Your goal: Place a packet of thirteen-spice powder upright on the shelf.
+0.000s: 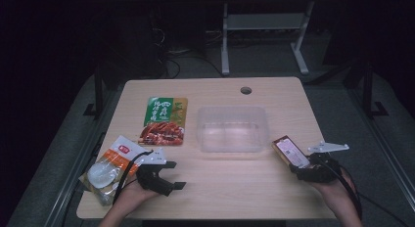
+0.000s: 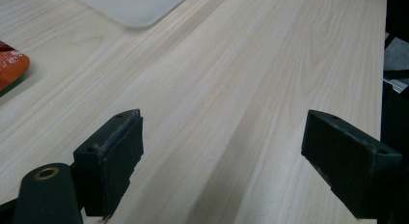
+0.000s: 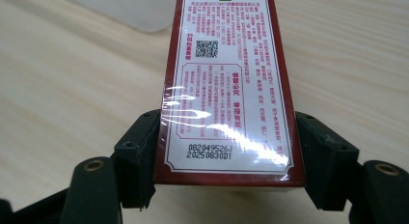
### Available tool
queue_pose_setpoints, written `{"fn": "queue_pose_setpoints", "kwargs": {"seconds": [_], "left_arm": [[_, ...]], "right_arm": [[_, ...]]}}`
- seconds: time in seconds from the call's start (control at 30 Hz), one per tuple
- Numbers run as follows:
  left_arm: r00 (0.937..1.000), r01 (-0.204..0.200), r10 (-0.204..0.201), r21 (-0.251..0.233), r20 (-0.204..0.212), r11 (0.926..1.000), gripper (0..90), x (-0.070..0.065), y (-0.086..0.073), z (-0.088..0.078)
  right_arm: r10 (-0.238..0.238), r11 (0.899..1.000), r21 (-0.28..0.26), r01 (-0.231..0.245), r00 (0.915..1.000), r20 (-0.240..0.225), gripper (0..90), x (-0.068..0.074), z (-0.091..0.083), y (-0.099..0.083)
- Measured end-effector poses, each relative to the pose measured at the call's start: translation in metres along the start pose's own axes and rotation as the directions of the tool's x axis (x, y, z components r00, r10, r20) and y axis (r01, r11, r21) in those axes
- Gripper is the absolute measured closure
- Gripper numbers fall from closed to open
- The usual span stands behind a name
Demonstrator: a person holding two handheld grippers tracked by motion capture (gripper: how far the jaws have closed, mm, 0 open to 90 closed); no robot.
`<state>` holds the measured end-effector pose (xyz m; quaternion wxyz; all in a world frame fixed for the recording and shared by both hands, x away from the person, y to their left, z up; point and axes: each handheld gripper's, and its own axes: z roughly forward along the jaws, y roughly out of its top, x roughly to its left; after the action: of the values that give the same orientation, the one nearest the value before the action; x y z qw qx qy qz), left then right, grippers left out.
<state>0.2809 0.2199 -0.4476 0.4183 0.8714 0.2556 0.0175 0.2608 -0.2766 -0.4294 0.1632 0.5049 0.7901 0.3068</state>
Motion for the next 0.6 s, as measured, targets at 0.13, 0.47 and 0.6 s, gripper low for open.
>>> {"fn": "queue_pose_setpoints", "kwargs": {"seconds": [0.13,0.47,0.6], "left_arm": [[0.9999,-0.009,0.009,0.004,0.005,1.0,14.3,-0.002,0.0,0.001],[0.9995,-0.023,0.023,0.007,0.021,0.9997,14.3,-0.004,0.001,0.003],[0.999,-0.032,0.032,0.014,0.03,0.9994,14.3,-0.004,0.001,0.004]], "right_arm": [[-0.033,0.999,0.009,0.033,0.9993,-0.017,31.8,0.008,-0.004,-0.006],[-0.178,0.983,0.01,0.182,0.9738,-0.141,31.8,0.042,-0.002,-0.009],[-0.254,0.967,-0.02,0.256,0.9434,-0.213,31.8,0.06,0.006,0.0]]}}
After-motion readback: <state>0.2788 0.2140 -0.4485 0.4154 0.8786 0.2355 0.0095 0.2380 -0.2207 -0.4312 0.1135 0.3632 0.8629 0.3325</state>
